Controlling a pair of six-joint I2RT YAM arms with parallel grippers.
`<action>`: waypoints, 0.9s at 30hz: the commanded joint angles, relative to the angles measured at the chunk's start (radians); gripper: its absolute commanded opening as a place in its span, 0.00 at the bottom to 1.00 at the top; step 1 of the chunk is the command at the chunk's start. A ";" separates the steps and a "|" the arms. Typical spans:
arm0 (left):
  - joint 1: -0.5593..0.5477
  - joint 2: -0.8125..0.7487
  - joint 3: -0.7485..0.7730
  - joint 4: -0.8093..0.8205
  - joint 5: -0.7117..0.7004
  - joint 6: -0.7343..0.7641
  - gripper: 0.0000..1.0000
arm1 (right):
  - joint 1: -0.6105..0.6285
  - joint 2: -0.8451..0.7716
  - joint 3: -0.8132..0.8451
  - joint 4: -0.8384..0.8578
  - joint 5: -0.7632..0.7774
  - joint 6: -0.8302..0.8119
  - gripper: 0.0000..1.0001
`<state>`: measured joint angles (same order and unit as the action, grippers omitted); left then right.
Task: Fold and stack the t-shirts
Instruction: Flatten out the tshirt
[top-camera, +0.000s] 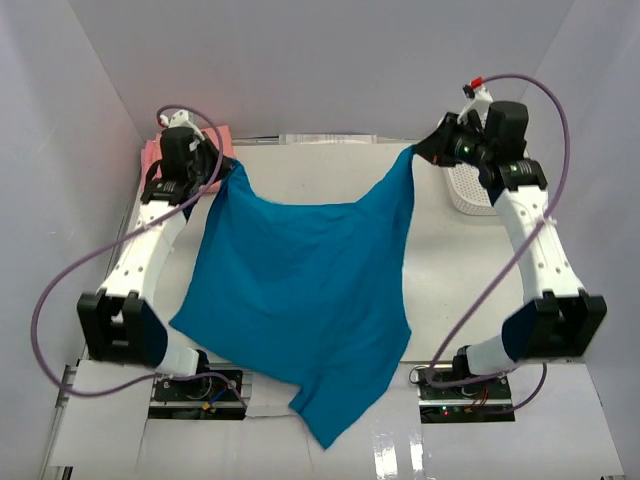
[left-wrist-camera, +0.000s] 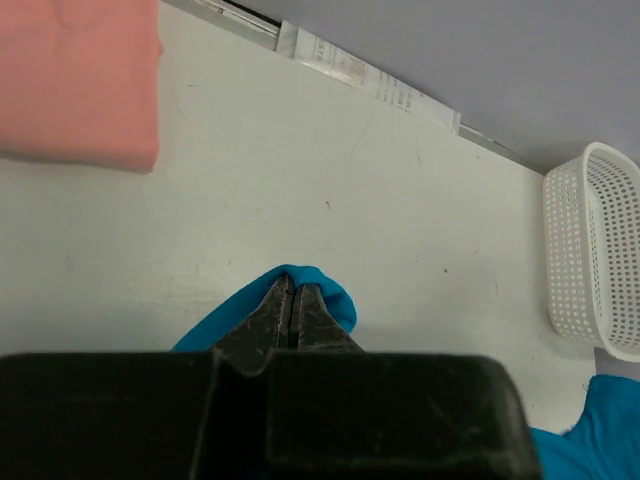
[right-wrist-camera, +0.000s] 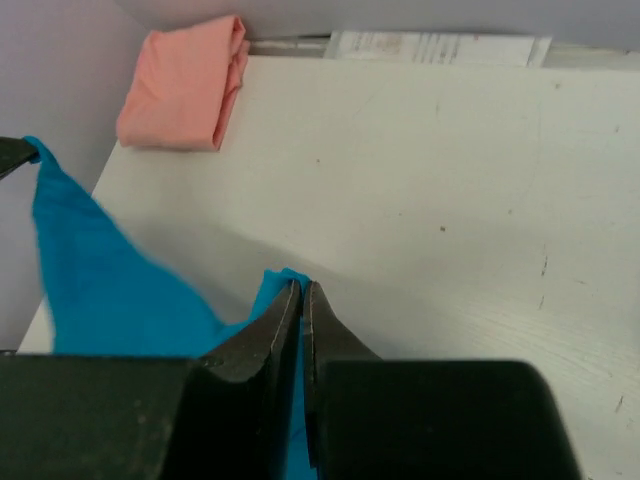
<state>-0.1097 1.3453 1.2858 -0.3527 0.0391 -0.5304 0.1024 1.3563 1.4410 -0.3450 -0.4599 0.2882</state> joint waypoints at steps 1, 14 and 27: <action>-0.005 0.127 0.180 0.098 0.058 -0.051 0.00 | -0.024 0.143 0.282 0.091 -0.065 0.057 0.08; 0.091 0.589 1.060 -0.148 0.203 -0.109 0.00 | -0.181 0.402 0.849 0.242 -0.281 0.218 0.08; 0.093 0.071 -0.276 0.049 0.260 -0.114 0.00 | -0.126 -0.189 -0.583 0.263 -0.307 0.189 0.08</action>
<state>-0.0109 1.5021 1.1297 -0.2939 0.2584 -0.6449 -0.0525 1.2423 0.9836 -0.0231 -0.7544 0.5148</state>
